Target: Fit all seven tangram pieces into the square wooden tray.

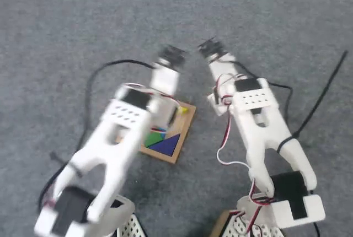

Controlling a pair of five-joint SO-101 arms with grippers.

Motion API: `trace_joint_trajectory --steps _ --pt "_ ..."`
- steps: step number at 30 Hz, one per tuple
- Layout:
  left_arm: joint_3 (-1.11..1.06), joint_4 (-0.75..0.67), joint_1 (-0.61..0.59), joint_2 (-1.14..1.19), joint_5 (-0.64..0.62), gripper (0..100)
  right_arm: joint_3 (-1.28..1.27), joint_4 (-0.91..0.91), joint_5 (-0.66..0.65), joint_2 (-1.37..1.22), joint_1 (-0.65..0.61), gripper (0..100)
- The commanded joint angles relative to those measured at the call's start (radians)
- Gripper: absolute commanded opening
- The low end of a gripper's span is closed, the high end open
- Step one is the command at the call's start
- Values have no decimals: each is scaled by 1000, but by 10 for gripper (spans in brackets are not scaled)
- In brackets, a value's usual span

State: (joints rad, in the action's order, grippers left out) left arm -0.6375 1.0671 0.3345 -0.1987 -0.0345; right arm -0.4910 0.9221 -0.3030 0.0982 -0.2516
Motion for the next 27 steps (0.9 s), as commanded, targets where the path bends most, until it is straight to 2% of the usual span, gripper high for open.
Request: trace_joint_trajectory --steps 1,7,12,18,27 --pt "16 -60 89 78 -41 13 68 7 69 61 51 37" --pt "74 -143 114 143 -71 13 69 -13 86 58 71 37" --pt "87 -173 100 218 -118 13 69 -13 86 54 70 37" --pt "117 -193 92 275 -120 17 69 -15 86 51 65 37" --pt "125 -166 71 276 -161 162 57 -36 80 50 64 37"
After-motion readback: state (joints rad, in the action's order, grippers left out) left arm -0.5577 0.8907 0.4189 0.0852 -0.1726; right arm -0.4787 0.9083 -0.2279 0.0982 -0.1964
